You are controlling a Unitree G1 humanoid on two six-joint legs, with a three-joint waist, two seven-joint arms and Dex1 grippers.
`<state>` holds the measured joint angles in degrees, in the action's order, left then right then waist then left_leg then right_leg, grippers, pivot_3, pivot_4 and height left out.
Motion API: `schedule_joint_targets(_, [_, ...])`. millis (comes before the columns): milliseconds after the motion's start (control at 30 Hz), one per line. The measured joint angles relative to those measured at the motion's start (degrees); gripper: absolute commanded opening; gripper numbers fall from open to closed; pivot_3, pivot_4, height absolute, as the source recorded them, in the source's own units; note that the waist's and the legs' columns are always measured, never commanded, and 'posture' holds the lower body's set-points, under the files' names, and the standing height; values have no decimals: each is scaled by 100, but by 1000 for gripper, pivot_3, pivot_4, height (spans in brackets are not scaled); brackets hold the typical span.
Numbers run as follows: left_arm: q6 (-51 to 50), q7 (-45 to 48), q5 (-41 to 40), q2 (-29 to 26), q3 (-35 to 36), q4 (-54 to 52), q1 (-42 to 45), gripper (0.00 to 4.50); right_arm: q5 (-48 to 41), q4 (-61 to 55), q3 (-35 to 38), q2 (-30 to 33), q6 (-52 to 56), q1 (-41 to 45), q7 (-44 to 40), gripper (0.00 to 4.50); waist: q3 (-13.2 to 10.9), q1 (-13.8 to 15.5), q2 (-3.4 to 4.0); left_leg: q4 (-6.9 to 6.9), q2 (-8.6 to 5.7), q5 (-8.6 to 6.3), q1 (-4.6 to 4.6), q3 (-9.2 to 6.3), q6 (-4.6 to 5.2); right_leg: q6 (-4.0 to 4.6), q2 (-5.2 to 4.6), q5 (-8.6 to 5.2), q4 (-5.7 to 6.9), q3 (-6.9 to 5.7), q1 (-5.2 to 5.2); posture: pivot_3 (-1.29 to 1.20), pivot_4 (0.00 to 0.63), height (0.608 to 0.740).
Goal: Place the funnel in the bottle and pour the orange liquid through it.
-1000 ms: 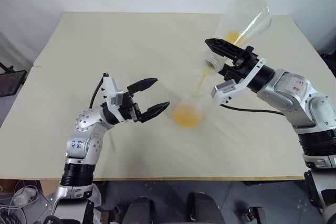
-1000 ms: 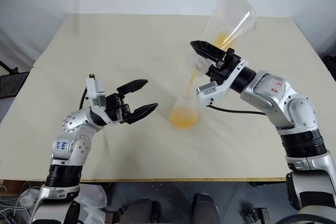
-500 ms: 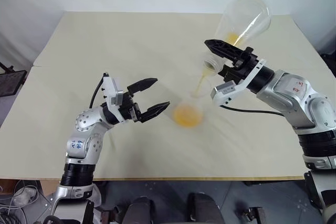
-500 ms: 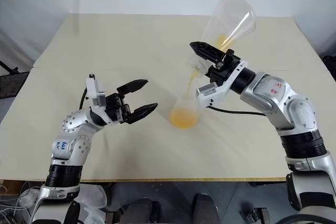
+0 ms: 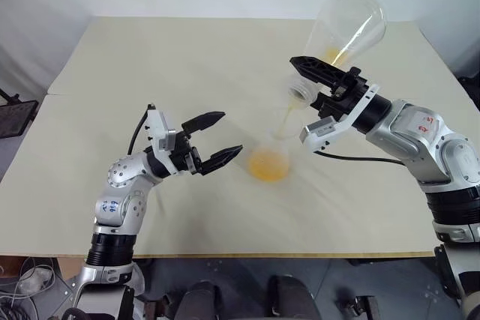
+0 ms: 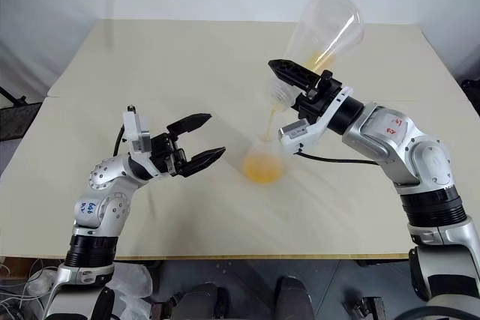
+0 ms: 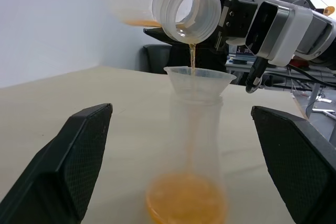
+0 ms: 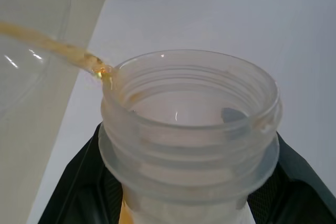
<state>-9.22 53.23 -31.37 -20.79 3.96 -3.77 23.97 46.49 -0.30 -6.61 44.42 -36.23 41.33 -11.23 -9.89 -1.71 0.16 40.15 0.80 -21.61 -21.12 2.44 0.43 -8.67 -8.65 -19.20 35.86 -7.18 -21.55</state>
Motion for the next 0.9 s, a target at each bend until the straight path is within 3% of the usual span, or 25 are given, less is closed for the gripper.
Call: schedule_joint_targets(900, [55, -2, 0, 16, 0, 24, 27, 4500, 392, -47, 0, 1, -34, -124, 513, 2466, 0, 0, 0, 0, 0, 0, 0, 0, 0, 0, 0, 0, 0, 0, 0, 0, 150, 740])
